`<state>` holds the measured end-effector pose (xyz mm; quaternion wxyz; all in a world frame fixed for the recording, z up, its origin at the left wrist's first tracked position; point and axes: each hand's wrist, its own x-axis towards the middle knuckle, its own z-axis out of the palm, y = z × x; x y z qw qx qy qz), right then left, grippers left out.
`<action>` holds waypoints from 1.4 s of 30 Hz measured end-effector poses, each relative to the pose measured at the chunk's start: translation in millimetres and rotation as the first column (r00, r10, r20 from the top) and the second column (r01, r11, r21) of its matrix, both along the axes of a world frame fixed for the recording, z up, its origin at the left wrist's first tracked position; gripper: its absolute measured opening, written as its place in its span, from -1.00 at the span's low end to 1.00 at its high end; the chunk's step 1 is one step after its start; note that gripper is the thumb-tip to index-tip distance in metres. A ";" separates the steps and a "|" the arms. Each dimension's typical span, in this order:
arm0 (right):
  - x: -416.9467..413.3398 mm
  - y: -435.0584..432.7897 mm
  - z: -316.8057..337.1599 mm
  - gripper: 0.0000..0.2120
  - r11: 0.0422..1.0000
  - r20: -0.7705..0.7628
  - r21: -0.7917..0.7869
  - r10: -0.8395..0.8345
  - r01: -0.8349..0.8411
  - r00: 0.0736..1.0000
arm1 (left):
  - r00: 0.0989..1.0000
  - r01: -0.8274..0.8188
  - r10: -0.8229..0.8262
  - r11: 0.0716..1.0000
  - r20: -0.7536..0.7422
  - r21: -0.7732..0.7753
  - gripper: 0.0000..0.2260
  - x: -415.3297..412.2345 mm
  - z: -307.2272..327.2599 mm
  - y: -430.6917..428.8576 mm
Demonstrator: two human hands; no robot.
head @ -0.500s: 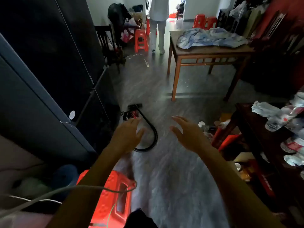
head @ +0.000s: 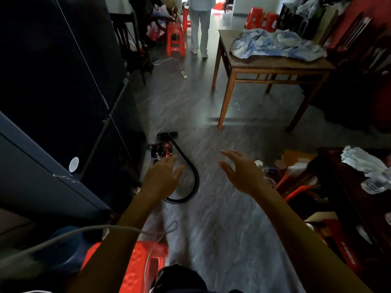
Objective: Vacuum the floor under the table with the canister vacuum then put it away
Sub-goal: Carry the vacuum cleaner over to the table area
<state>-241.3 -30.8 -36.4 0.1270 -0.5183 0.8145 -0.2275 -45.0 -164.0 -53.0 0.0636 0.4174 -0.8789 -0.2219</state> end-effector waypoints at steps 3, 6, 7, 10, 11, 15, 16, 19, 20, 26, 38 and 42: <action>-2.0 -47.5 -9.0 -0.56 0.999 -0.007 0.034 0.017 -0.017 1.000 | 1.000 0.002 -0.002 1.000 0.006 0.009 -0.54 -6.6 -8.9 -42.1; -7.3 -88.4 -17.3 -0.56 0.997 0.000 0.066 0.034 -0.034 0.999 | 1.000 -0.016 0.016 1.000 0.001 0.018 -0.55 -15.7 -15.6 -76.7; -9.8 -98.8 -19.7 -0.56 0.996 0.006 0.073 0.040 -0.041 0.999 | 1.000 -0.018 0.018 0.999 -0.001 0.027 -0.55 -19.2 -17.9 -85.1; -26.9 -130.6 -26.6 -0.56 0.996 0.015 0.077 0.050 -0.051 0.999 | 1.000 -0.022 0.023 0.999 -0.003 0.043 -0.55 -34.1 -24.8 -110.8; -34.9 -140.3 -28.9 -0.56 0.996 0.017 0.075 0.046 -0.047 0.999 | 1.000 -0.022 0.022 0.999 0.003 0.047 -0.55 -40.7 -26.7 -119.3; -77.1 -177.0 -45.8 -0.56 0.995 0.015 0.073 0.068 -0.069 0.998 | 0.999 -0.044 0.043 0.997 0.015 0.058 -0.53 -78.3 -33.3 -149.5; -89.7 -186.2 -50.4 -0.56 0.995 0.018 0.068 0.077 -0.078 0.997 | 0.998 -0.055 0.054 0.997 0.015 0.057 -0.53 -90.2 -34.5 -156.2; -131.6 -215.2 -64.0 -0.56 0.993 0.022 0.065 0.099 -0.100 0.995 | 0.997 -0.079 0.078 0.996 0.030 0.037 -0.55 -132.5 -38.0 -177.4; -147.1 -224.8 -68.0 -0.56 0.991 0.027 0.068 0.111 -0.113 0.993 | 0.995 -0.100 0.099 0.994 0.024 0.034 -0.56 -146.9 -38.2 -183.9; -238.7 -275.1 -72.6 -0.57 0.972 0.107 0.104 0.200 -0.211 0.974 | 0.966 -0.260 0.259 0.964 0.018 0.053 -0.57 -208.1 -35.7 -218.6; -280.0 -428.1 -88.8 -0.59 0.902 0.142 0.145 0.389 -0.408 0.910 | 0.913 -0.370 0.359 0.929 0.194 0.025 -0.54 -247.6 -46.9 -317.6; -278.2 -472.7 -104.7 -0.61 0.899 0.114 0.202 0.373 -0.389 0.921 | 0.905 -0.394 0.376 0.917 0.197 0.061 -0.58 -246.7 -68.6 -366.3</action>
